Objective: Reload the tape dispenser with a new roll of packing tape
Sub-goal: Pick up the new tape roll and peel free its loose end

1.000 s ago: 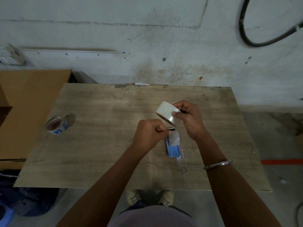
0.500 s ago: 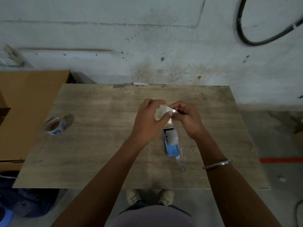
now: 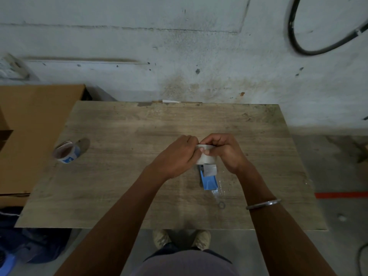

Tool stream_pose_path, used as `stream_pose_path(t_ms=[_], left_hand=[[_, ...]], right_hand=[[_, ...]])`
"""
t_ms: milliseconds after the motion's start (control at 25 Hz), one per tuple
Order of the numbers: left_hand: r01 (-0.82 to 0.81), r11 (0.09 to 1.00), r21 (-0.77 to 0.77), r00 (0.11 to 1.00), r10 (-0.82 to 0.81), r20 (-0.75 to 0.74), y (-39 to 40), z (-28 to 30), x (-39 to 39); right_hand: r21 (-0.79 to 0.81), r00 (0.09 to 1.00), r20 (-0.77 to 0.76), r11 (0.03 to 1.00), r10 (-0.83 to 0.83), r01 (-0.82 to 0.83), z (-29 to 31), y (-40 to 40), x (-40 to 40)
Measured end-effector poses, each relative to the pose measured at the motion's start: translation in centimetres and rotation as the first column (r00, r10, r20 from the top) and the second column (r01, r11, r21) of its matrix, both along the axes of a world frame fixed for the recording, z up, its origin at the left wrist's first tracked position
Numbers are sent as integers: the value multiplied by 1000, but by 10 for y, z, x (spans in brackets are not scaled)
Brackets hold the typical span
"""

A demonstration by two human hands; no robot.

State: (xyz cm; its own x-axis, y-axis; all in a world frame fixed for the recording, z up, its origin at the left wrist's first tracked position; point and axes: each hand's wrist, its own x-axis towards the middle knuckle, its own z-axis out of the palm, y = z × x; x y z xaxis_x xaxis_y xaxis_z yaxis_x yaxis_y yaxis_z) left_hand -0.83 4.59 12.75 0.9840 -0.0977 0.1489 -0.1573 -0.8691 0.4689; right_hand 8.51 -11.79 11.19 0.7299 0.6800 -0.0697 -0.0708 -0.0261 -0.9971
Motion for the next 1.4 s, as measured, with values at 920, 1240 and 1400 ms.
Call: stream_pose_path(t_ms=[920,1240,1400], left_hand=[[-71,973,-219,995,83,48,4,3,-6],[-43,990,-135,987,22,-157,6,10,-4],[-24,988,-153,991,3,-134,8,8,-8]], right_hand=[[40,1000,-12,999,-1,1,6,11,-1],[-124,988,122,989,90,-74,17,10,5],[-92,994,81,994,73,-66,18,9,4]])
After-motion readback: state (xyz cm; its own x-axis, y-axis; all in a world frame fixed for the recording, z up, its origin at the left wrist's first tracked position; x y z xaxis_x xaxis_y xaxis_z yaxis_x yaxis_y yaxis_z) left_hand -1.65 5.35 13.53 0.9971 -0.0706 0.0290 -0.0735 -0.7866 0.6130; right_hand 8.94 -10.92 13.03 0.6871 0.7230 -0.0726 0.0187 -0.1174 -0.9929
